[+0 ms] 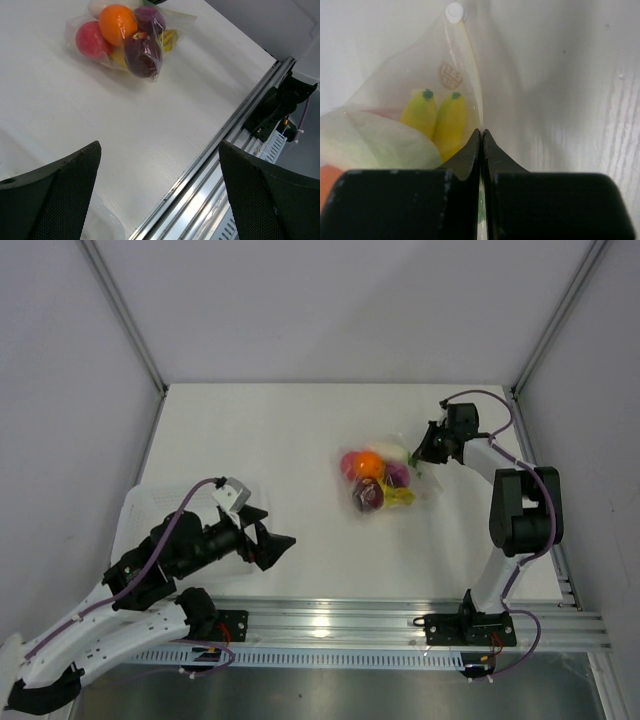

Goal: Place the food in the zip-top bag and seal the zipper
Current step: Place the zipper food storage bag at the center of the board.

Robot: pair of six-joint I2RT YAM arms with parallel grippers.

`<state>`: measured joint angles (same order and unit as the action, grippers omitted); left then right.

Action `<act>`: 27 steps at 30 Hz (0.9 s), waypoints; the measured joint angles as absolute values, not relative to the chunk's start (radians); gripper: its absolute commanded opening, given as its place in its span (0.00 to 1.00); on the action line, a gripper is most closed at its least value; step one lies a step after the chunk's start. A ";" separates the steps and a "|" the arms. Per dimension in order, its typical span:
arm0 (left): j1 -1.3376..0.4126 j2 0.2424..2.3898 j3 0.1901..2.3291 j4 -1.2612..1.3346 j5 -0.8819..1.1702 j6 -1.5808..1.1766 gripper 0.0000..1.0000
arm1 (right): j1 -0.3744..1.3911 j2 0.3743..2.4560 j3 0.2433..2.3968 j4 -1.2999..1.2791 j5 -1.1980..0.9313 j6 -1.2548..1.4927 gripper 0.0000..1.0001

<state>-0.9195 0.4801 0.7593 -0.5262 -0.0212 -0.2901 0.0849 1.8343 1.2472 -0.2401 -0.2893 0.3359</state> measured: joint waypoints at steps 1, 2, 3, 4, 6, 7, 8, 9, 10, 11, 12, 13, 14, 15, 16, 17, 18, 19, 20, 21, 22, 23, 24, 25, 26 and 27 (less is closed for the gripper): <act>-0.920 0.478 0.756 -0.523 -0.021 -0.291 0.99 | 0.077 1.834 1.231 -0.229 -0.288 0.340 0.00; -0.920 0.476 0.752 -0.520 -0.021 -0.292 1.00 | 0.072 1.834 1.214 -0.212 -0.287 0.345 0.00; -0.920 0.476 0.750 -0.519 -0.021 -0.293 1.00 | 0.070 1.833 1.193 -0.194 -0.285 0.348 0.00; -0.920 0.476 0.748 -0.516 -0.020 -0.296 0.99 | 0.070 1.829 1.169 -0.171 -0.285 0.350 0.00; -0.920 0.476 0.745 -0.513 -0.020 -0.299 1.00 | 0.070 1.818 1.121 -0.136 -0.285 0.358 0.00; -0.920 0.476 0.745 -0.510 -0.020 -0.299 0.99 | 0.070 1.814 1.105 -0.129 -0.285 0.363 0.00; -0.920 0.476 0.744 -0.508 -0.020 -0.300 0.99 | 0.070 1.808 1.088 -0.122 -0.286 0.366 0.00; -0.920 0.476 0.744 -0.504 -0.020 -0.300 1.00 | 0.070 1.806 1.081 -0.120 -0.286 0.366 0.00; -0.920 0.476 0.744 -0.501 -0.019 -0.306 1.00 | 0.071 1.805 1.077 -0.116 -0.288 0.367 0.00; -0.920 0.476 0.744 -0.498 -0.019 -0.308 0.99 | 0.071 1.805 1.077 -0.112 -0.289 0.367 0.00; -0.920 0.476 0.744 -0.496 -0.016 -0.312 0.99 | 0.071 1.804 1.077 -0.103 -0.291 0.367 0.03; -0.920 0.476 0.744 -0.495 -0.013 -0.315 0.99 | 0.071 1.803 1.077 -0.096 -0.295 0.367 0.06; -0.920 0.476 0.744 -0.495 -0.011 -0.318 0.99 | 0.071 1.802 1.078 -0.092 -0.297 0.368 0.09; -0.920 0.476 0.743 -0.494 -0.011 -0.324 1.00 | 0.073 1.802 1.080 -0.092 -0.297 0.369 0.16; -0.920 0.476 0.741 -0.495 -0.011 -0.328 1.00 | 0.074 1.802 1.084 -0.094 -0.297 0.371 0.19; -0.920 0.476 0.739 -0.495 -0.012 -0.334 0.99 | 0.075 1.802 1.088 -0.099 -0.297 0.367 0.24; -0.920 0.476 0.736 -0.496 -0.013 -0.341 0.99 | 0.076 1.802 1.094 -0.100 -0.297 0.367 0.26; -0.920 0.475 0.734 -0.496 -0.016 -0.345 0.99 | 0.077 1.801 1.103 -0.106 -0.296 0.366 0.29; -0.920 0.475 0.732 -0.499 -0.017 -0.351 1.00 | 0.078 1.800 1.113 -0.109 -0.296 0.366 0.32; -0.920 0.475 0.732 -0.502 -0.020 -0.358 1.00 | 0.080 1.798 1.124 -0.117 -0.294 0.366 0.39; -0.920 0.475 0.732 -0.503 -0.020 -0.364 1.00 | 0.084 1.792 1.133 -0.124 -0.291 0.366 0.43; -0.920 0.475 0.732 -0.503 -0.020 -0.367 1.00 | 0.084 1.782 1.138 -0.131 -0.285 0.364 0.48; -0.920 0.475 0.732 -0.503 -0.020 -0.371 1.00 | 0.087 1.772 1.141 -0.138 -0.282 0.362 0.50; -0.920 0.475 0.732 -0.503 -0.020 -0.378 0.99 | 0.089 1.755 1.141 -0.148 -0.274 0.361 0.53; -0.920 0.475 0.731 -0.503 -0.020 -0.385 1.00 | 0.092 1.737 1.141 -0.161 -0.267 0.361 0.55; -0.920 0.475 0.729 -0.501 -0.019 -0.391 1.00 | 0.095 1.715 1.141 -0.172 -0.258 0.358 0.61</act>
